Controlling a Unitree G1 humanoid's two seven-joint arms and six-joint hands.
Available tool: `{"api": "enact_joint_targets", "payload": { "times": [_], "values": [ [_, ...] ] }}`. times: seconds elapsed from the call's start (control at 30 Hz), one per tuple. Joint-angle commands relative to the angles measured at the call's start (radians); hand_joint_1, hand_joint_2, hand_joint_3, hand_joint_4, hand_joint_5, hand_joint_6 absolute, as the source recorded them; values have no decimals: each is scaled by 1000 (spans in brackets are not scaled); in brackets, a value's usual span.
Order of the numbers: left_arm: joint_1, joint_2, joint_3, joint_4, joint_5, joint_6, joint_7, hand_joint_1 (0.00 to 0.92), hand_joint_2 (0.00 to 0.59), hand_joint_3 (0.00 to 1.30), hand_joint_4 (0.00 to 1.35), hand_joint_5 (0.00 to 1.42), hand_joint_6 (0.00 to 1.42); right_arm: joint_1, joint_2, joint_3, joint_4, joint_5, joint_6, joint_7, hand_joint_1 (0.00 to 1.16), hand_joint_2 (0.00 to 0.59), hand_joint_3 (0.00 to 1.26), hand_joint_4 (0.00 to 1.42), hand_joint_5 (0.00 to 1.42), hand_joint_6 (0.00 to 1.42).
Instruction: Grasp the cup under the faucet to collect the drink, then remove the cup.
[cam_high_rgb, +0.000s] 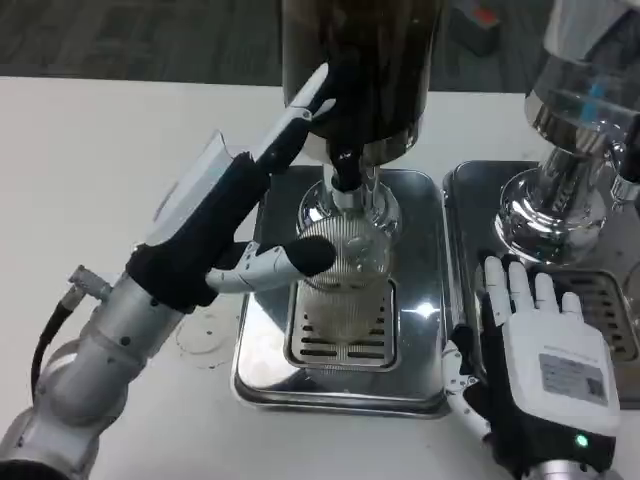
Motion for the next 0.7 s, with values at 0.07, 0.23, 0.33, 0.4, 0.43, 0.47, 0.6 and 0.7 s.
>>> {"api": "enact_joint_targets", "payload": {
  "times": [0.07,0.23,0.33,0.4,0.43,0.47,0.6,0.7],
  "values": [
    [-20,-25,17,13,-15,-10,-54,0,93,0,0,141,81,6,7,1,10,6,9,-15,156,586,0,0,0,0],
    [-23,-33,26,-1,-8,-26,-84,0,99,3,0,161,103,8,13,1,13,9,13,-20,153,586,0,0,0,0],
    [-26,-23,41,-14,58,-50,-74,0,100,13,0,174,111,9,13,-4,13,12,15,-22,151,586,0,0,0,0],
    [-26,-23,52,-18,98,-60,-62,0,101,21,0,184,113,9,10,-9,12,14,16,-21,150,586,0,0,0,0],
    [-24,-22,59,-21,118,-65,-55,0,101,23,0,186,116,9,9,-12,11,16,16,-21,150,586,0,0,0,0],
    [-21,-22,64,-25,135,-72,-48,0,101,23,0,187,118,9,8,-13,10,16,17,-20,149,586,0,0,0,0],
    [-12,-18,81,-38,204,-89,-19,0,102,46,0,201,129,9,6,-19,7,20,16,-17,148,586,0,0,0,0],
    [-11,-13,84,-42,244,-96,4,0,103,63,0,204,131,7,5,-18,10,22,14,-14,147,586,0,0,0,0]
  ]
}}
